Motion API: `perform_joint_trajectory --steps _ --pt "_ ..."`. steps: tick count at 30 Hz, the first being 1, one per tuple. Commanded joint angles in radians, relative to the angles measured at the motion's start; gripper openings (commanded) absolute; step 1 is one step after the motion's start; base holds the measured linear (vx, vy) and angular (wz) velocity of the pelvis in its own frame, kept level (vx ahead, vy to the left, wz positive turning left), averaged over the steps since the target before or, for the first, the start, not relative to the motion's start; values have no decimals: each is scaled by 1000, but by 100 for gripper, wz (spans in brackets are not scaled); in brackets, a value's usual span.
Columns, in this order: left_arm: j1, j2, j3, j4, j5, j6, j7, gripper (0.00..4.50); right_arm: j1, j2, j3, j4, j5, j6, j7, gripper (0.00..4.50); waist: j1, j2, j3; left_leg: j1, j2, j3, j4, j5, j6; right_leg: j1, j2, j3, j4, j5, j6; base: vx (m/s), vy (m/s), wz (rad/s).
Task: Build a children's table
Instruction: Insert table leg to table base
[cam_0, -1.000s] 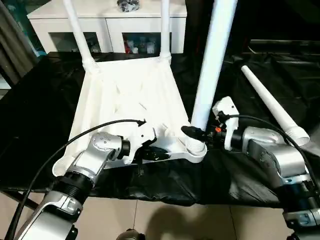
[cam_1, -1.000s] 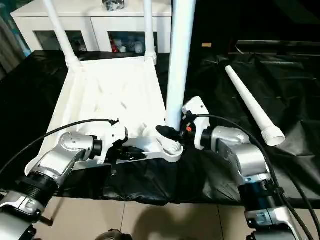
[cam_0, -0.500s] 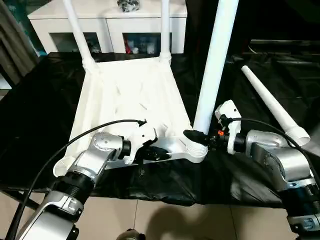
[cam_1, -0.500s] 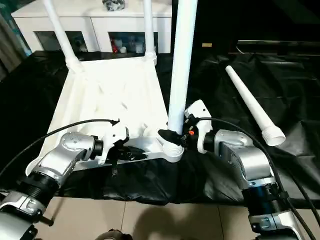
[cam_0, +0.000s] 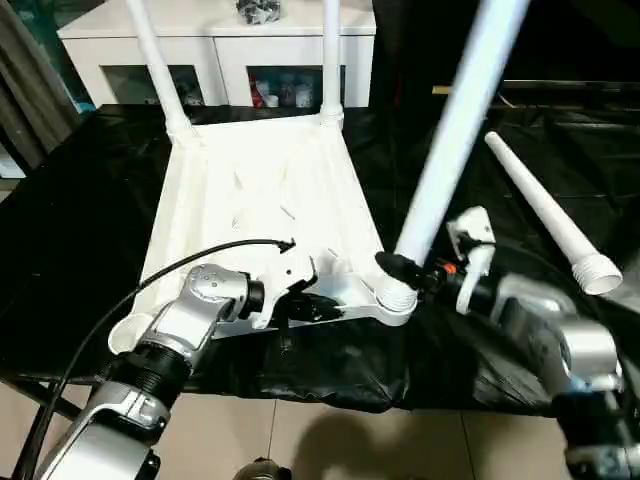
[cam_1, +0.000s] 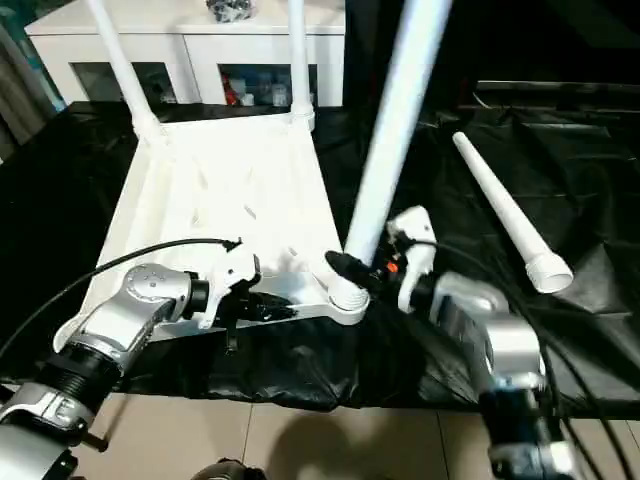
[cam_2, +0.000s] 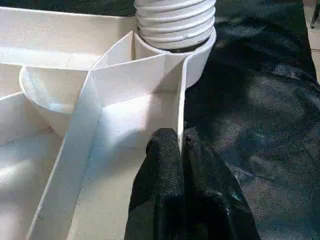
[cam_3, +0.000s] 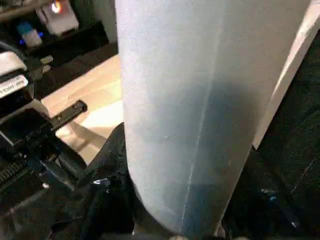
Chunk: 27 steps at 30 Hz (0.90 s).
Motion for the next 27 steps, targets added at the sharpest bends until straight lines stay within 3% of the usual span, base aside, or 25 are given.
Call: perform_joint_trajectory --steps 1,8,14,16,19,21,22,26,27 --pt "-16 -7 49 -5 -27 -18 26 0 63 -1 17 41 -53 -2 -39 188 3 -8 -63 29 80 -49 -93 -303 -19 40 -89 63 -91 -285 -183 0 0 0" --pt "-11 -12 54 -8 -26 -17 38 0 139 43 10 -20 -67 -81 -104 188 0 -4 -61 31 82 -52 -99 -336 -23 36 -90 64 -99 -328 -165 0 0 0" --pt "-11 -13 53 -2 -23 -18 39 0 174 65 10 -53 -60 -98 -132 188 -2 -1 -60 32 81 -53 -102 -357 -29 34 -89 65 -101 -335 -159 0 0 0" --pt "-13 -9 48 1 -16 -22 35 0 180 25 73 -86 -105 -95 -106 188 0 -1 -61 32 82 -53 -103 -347 -29 36 -89 65 -99 -316 -157 0 0 0" --pt "-15 -9 48 4 -14 -23 35 0 176 6 100 -98 -124 -85 -94 188 -1 -2 -61 30 80 -51 -102 -333 -23 38 -90 66 -99 -306 -157 0 0 0" --pt "-16 -7 45 3 -10 -24 35 0 152 -23 142 -103 -147 -64 -62 188 -1 -9 -59 29 78 -50 -101 -327 -14 39 -90 64 -101 -330 -153 0 0 0" --pt "-16 -6 43 2 -8 -25 35 0 143 -29 152 -101 -150 -57 -53 188 -1 -6 -56 31 79 -51 -102 -340 -13 38 -91 65 -104 -363 -150 0 0 0" --pt "-6 1 42 -17 -7 -20 31 0 102 -65 208 -78 -171 -47 0 188 -4 -16 -52 37 80 -55 -104 -380 -25 36 -93 65 -114 -463 -123 0 0 0" --pt "-6 1 42 -17 -7 -20 31 0 102 -65 208 -78 -171 -47 0 188 -4 -14 -50 37 81 -57 -106 -383 -26 36 -93 65 -114 -469 -122 0 0 0"
